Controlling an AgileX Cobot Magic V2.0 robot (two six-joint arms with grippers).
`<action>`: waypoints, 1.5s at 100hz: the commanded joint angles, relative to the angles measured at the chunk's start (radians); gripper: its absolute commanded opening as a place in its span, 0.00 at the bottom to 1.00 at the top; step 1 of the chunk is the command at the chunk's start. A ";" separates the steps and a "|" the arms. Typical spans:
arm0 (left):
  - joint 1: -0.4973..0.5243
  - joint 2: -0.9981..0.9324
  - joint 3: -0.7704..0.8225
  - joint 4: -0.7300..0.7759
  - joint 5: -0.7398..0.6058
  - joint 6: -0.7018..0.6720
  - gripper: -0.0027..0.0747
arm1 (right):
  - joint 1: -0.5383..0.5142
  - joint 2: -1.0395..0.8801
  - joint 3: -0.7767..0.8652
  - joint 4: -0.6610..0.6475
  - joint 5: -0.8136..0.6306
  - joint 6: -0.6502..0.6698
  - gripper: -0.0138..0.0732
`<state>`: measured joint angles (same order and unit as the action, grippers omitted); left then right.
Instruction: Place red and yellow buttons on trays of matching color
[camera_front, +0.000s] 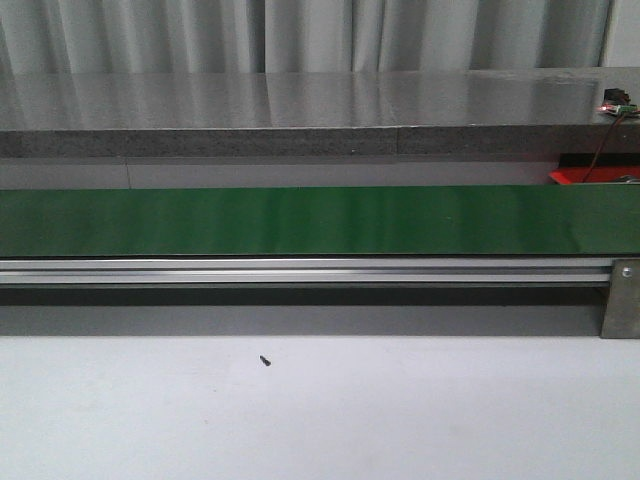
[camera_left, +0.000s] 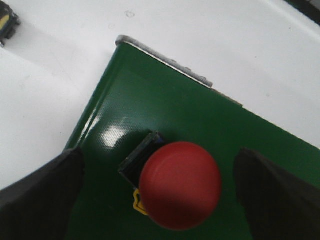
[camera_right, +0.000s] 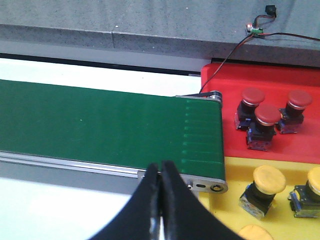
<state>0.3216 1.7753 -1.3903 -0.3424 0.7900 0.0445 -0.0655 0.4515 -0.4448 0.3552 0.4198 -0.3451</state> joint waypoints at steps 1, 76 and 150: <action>-0.003 -0.087 -0.041 -0.030 -0.047 0.004 0.82 | 0.001 0.003 -0.025 0.014 -0.072 -0.010 0.08; 0.245 0.019 -0.138 -0.029 -0.067 0.005 0.81 | 0.001 0.003 -0.025 0.014 -0.072 -0.010 0.08; 0.243 0.359 -0.439 -0.042 -0.080 -0.003 0.80 | 0.001 0.003 -0.025 0.014 -0.072 -0.010 0.08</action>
<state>0.5651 2.1743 -1.7816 -0.3524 0.7549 0.0499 -0.0655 0.4515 -0.4448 0.3552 0.4198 -0.3451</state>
